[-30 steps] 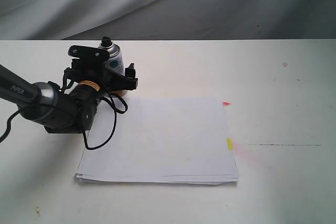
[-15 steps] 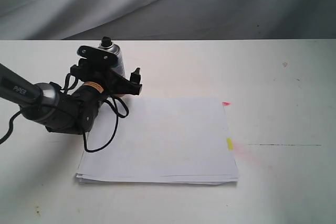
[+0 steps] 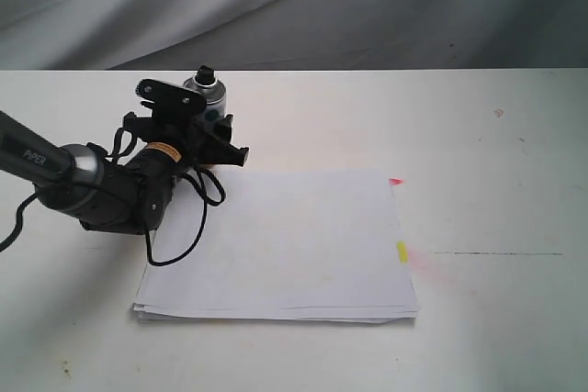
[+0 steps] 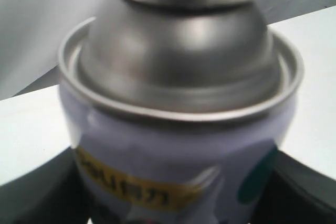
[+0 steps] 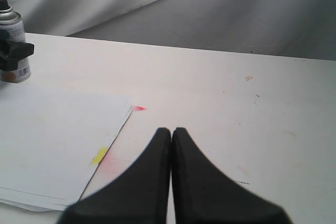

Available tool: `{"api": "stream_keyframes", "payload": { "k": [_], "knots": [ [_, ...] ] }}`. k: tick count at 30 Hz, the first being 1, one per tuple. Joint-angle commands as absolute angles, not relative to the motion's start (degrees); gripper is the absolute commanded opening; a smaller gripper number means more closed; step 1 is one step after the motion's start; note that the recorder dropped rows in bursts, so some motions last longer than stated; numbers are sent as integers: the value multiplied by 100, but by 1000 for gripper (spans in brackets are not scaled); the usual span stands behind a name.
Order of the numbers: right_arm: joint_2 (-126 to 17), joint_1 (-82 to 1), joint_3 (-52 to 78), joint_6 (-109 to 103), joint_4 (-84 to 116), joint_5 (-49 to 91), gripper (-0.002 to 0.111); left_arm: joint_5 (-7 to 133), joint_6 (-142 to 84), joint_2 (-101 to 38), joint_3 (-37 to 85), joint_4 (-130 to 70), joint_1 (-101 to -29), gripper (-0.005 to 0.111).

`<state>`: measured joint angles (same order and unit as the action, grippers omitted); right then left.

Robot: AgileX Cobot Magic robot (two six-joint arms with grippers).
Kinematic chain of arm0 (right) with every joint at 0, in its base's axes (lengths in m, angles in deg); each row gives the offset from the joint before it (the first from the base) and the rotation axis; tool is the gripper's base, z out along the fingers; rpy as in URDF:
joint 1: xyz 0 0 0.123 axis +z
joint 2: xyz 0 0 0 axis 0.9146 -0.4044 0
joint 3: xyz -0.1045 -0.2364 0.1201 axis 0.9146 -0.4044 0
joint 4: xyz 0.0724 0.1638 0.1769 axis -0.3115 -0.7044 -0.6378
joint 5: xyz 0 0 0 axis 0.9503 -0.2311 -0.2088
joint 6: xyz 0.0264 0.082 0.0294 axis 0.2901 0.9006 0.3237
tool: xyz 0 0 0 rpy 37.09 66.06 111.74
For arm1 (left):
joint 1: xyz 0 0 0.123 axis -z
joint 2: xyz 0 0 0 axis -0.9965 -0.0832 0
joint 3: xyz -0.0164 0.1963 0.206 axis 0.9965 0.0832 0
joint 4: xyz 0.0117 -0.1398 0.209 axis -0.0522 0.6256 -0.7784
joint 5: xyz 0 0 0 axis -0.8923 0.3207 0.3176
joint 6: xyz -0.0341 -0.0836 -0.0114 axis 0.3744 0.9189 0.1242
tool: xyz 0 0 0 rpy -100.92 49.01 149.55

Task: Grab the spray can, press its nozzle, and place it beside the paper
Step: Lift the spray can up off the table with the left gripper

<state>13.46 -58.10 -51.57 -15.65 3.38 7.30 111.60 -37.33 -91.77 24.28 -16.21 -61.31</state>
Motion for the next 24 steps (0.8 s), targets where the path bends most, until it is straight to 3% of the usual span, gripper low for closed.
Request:
{"api": "stream_keyframes", "payload": {
  "k": [1, 10, 15, 24],
  "knots": [
    [1358, -5816, -5178, -1545, 314, 734, 0, 11024, -3723, -8848, 2406, -1569, -6126, 0],
    [1358, -5816, -5178, -1545, 314, 734, 0, 8958, -3857, -7071, 2440, -1831, -6126, 0],
    [1358, -5816, -5178, -1545, 314, 734, 0, 6575, -3879, -5780, 2469, -2048, -6103, 0],
    [1358, -5816, -5178, -1545, 314, 734, 0, 6926, -4039, -5129, 3708, -2206, -5484, 0]
  ]
}}
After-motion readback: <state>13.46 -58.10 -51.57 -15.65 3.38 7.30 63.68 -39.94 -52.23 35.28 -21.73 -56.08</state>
